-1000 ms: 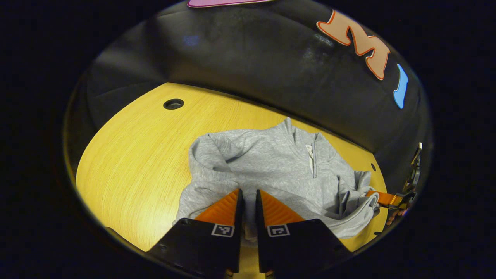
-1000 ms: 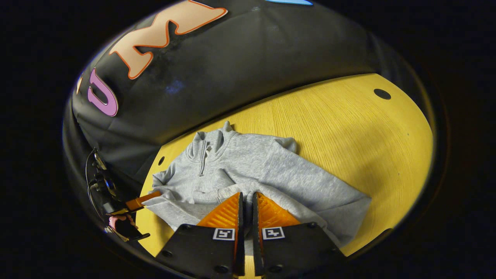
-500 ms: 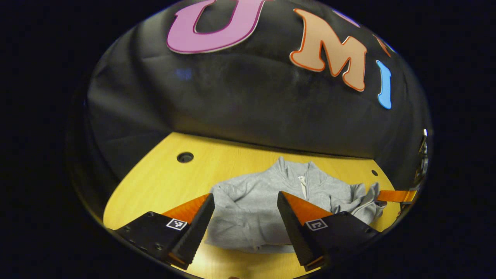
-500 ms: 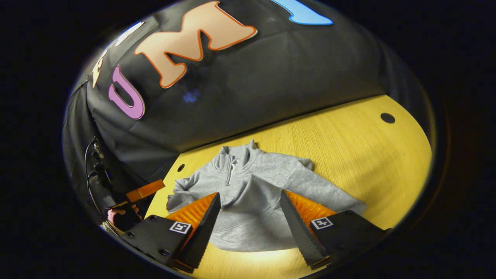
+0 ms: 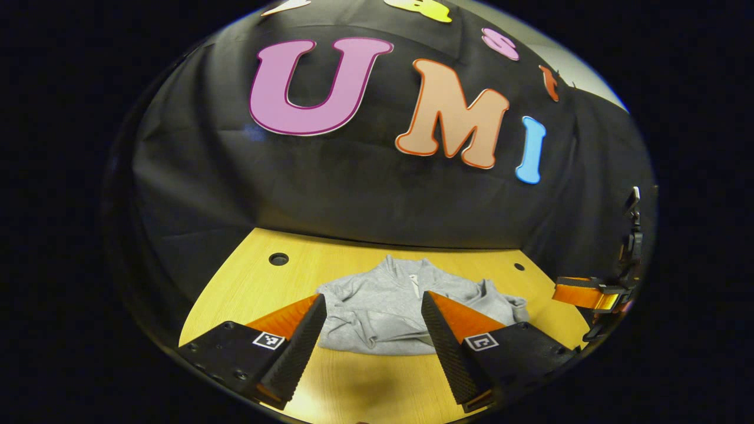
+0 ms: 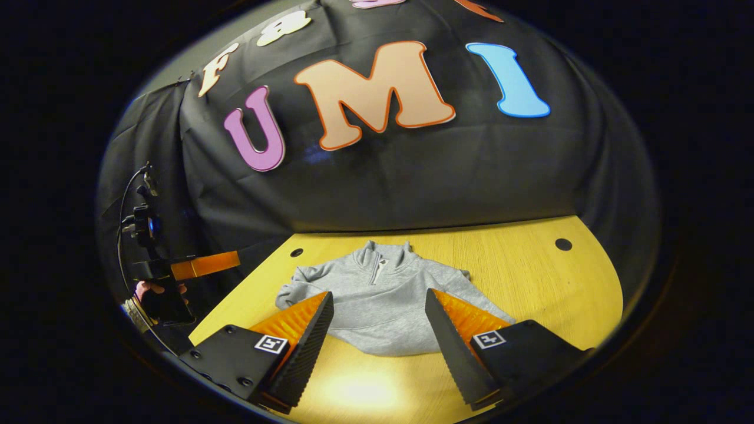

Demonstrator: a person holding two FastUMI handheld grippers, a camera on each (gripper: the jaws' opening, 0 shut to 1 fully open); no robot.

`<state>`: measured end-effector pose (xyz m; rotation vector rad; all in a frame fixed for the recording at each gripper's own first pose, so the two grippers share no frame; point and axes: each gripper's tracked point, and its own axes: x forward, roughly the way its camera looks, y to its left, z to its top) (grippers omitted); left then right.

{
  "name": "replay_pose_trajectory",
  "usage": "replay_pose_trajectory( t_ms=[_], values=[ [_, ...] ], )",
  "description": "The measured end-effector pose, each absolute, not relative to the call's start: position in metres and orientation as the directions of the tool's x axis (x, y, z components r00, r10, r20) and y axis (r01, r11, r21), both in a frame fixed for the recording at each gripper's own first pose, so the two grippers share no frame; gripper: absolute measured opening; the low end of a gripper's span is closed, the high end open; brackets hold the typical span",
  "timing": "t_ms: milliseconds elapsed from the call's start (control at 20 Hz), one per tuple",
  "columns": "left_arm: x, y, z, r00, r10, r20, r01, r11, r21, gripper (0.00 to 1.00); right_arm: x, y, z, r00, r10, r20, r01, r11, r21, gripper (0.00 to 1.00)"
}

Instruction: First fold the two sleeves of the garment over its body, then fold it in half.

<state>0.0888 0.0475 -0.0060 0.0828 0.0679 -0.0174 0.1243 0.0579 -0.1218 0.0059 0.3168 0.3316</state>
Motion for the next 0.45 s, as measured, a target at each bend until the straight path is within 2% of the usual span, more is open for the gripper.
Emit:
replay_pose_trajectory(
  t_ms=[250,450],
  values=[
    [0.031,0.030,-0.023,0.996,-0.034,-0.077,0.046,0.987,0.155,0.94,0.059,0.061,-0.116,0.907,0.317,-0.276,-0.311,0.948,0.067,0.98],
    [0.002,0.016,-0.058,0.991,-0.015,-0.135,0.032,0.992,0.122,0.94,0.012,0.051,-0.124,0.923,0.266,-0.278,-0.247,0.964,0.100,0.98]
  ],
)
